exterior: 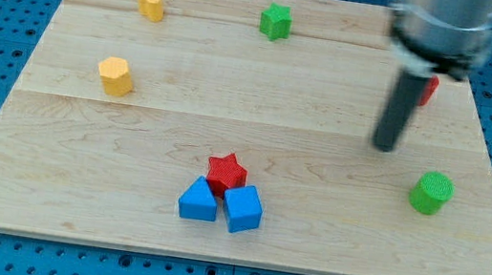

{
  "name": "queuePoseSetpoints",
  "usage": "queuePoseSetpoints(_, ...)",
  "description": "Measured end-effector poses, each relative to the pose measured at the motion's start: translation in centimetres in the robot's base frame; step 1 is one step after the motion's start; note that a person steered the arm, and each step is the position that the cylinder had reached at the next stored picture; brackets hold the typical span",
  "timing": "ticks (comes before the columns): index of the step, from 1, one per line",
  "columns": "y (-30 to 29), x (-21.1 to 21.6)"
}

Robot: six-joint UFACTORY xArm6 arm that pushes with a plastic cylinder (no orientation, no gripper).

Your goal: Push red circle towards center

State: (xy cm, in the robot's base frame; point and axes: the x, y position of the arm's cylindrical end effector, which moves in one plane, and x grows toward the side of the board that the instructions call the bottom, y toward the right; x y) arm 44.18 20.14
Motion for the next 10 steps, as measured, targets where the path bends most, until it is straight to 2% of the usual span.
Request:
queuePoseSetpoints(1, 10.2, -1.9)
queuePoseSetpoints(2, 11.5, -4.5)
queuePoseSetpoints(3, 9.8, -8.9)
queuePoseSetpoints(5, -2.2, -9.9)
queuePoseSetpoints(6, -8.3, -9.2)
queuePoseSetpoints(7, -13.4, -6.5)
queuePoseSetpoints(9, -20.7, -2.4)
queuePoseSetpoints(10, -20.8, -2.8)
